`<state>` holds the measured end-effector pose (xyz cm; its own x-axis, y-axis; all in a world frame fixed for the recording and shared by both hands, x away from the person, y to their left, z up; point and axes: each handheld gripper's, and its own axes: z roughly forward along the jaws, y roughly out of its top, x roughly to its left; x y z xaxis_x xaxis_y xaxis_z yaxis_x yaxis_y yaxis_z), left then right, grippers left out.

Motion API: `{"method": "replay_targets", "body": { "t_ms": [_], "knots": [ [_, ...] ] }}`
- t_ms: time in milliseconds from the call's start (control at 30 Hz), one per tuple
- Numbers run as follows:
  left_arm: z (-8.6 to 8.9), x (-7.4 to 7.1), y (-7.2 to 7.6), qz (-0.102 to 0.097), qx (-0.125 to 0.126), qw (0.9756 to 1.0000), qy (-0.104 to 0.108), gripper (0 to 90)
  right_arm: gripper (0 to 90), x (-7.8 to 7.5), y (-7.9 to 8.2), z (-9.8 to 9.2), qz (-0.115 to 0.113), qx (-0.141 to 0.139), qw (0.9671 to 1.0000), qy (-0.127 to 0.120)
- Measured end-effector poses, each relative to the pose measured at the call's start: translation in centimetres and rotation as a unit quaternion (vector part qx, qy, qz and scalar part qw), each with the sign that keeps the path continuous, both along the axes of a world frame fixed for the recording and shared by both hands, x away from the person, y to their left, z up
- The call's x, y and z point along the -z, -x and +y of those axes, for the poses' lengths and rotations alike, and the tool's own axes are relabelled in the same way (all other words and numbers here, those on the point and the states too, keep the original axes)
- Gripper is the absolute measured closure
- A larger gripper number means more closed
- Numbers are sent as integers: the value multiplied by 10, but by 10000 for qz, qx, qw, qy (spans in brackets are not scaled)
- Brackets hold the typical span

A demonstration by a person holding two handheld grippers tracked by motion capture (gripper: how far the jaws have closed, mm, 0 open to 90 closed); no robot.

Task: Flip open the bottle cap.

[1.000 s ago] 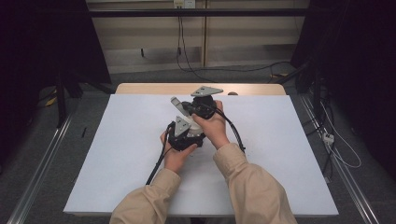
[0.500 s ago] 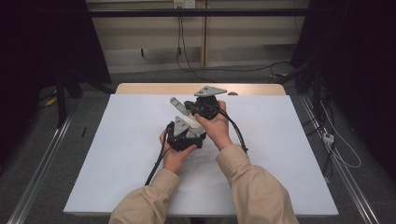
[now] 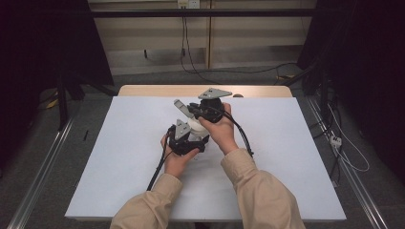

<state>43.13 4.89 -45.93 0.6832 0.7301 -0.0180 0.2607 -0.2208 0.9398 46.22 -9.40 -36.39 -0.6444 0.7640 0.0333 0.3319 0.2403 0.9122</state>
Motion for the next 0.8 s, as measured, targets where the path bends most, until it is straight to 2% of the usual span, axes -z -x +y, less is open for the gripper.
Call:
{"method": "replay_targets", "body": {
  "t_ms": [100,300,400,467,500,733,800],
  "knots": [
    [2,0,0,5,36,10000,-40,83,771,0,0,0,2,12,10000,-10],
    [6,-1,2,60,32,10000,-8,68,611,0,2,1,114,38,9999,-53],
    [9,-1,4,79,42,9999,-48,67,553,-1,5,2,100,3,9999,-102],
    [11,-1,5,144,45,9999,10,64,505,-2,7,1,97,48,9998,-142],
    [13,-1,5,132,42,9999,-47,62,483,-2,7,0,123,55,9998,-168],
    [27,-6,12,177,61,9998,-1,63,364,1,16,-10,135,136,9995,-245],
    [32,-7,14,182,80,9998,-1,64,357,1,20,-13,113,119,9995,-272]
  ]
}}
